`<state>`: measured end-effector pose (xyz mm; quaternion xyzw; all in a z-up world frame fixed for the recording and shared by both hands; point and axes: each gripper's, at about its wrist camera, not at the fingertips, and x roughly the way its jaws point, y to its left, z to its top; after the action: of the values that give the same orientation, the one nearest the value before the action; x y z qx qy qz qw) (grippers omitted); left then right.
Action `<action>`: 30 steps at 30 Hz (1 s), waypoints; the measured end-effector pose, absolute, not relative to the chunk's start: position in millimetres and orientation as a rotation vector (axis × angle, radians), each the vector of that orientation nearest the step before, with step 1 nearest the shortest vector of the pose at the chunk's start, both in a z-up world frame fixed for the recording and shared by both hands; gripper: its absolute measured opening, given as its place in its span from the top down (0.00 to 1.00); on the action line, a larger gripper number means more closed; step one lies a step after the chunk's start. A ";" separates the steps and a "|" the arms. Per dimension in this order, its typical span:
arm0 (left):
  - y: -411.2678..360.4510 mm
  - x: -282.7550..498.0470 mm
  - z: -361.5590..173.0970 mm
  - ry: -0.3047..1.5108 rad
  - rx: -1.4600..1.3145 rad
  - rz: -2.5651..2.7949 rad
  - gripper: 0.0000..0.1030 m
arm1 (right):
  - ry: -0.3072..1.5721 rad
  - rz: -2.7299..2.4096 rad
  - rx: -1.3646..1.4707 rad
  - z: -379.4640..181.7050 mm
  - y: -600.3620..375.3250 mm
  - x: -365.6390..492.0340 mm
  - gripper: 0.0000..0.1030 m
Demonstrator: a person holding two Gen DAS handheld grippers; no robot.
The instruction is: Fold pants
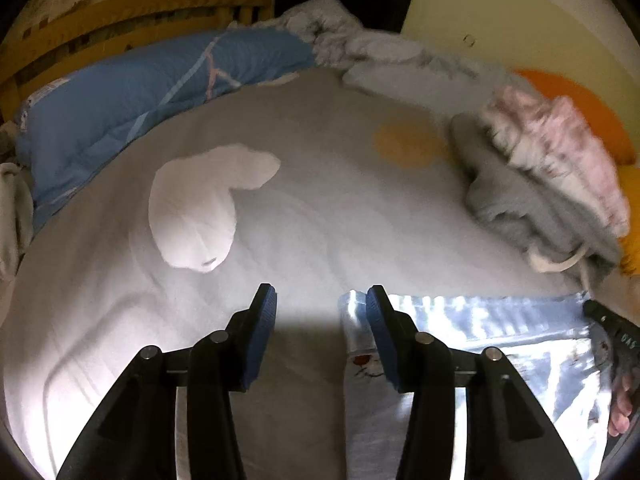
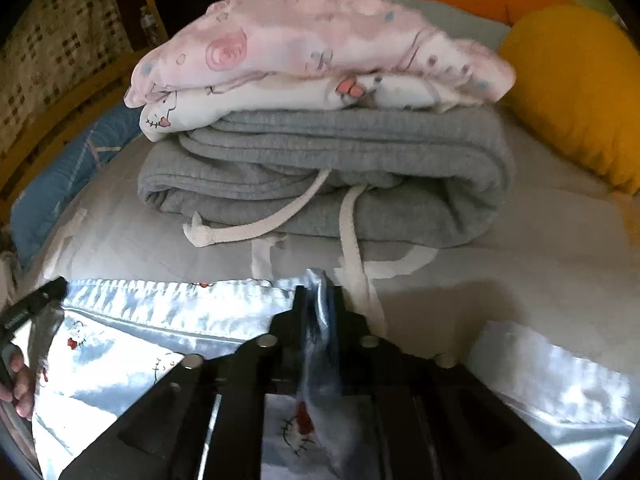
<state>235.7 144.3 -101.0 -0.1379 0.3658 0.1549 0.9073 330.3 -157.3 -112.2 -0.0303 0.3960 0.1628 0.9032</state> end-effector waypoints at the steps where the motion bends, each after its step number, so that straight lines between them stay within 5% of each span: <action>1: 142.2 233.1 -95.3 0.728 -0.278 0.310 0.48 | 0.793 0.319 -0.074 -104.4 -157.9 327.9 0.69; 3: 133.1 224.6 -79.9 0.643 -0.229 0.304 0.35 | 0.690 0.304 -0.063 -76.6 -169.9 305.7 0.40; 5: 119.6 214.4 -64.5 0.560 -0.169 0.291 0.29 | 0.598 0.286 -0.025 -50.5 -185.5 286.7 0.26; 11: 76.1 194.1 -17.1 0.436 -0.187 0.157 0.27 | 0.425 0.155 -0.029 24.7 -245.3 238.9 0.17; 18: -29.6 215.4 43.3 0.462 -0.127 -0.092 0.25 | 0.332 -0.078 0.051 64.1 -373.2 185.5 0.12; 23: -111.7 239.2 69.0 0.497 -0.080 -0.169 0.25 | 0.546 -0.169 0.269 21.1 -455.6 196.0 0.12; 30: -159.3 261.8 15.8 0.574 -0.106 -0.221 0.25 | 0.718 -0.097 0.493 -42.3 -512.5 208.7 0.24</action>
<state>261.8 -159.3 15.8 -0.0519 0.2826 -0.1085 0.9517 208.7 -512.5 -42.3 0.2388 0.3476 -0.0471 0.9055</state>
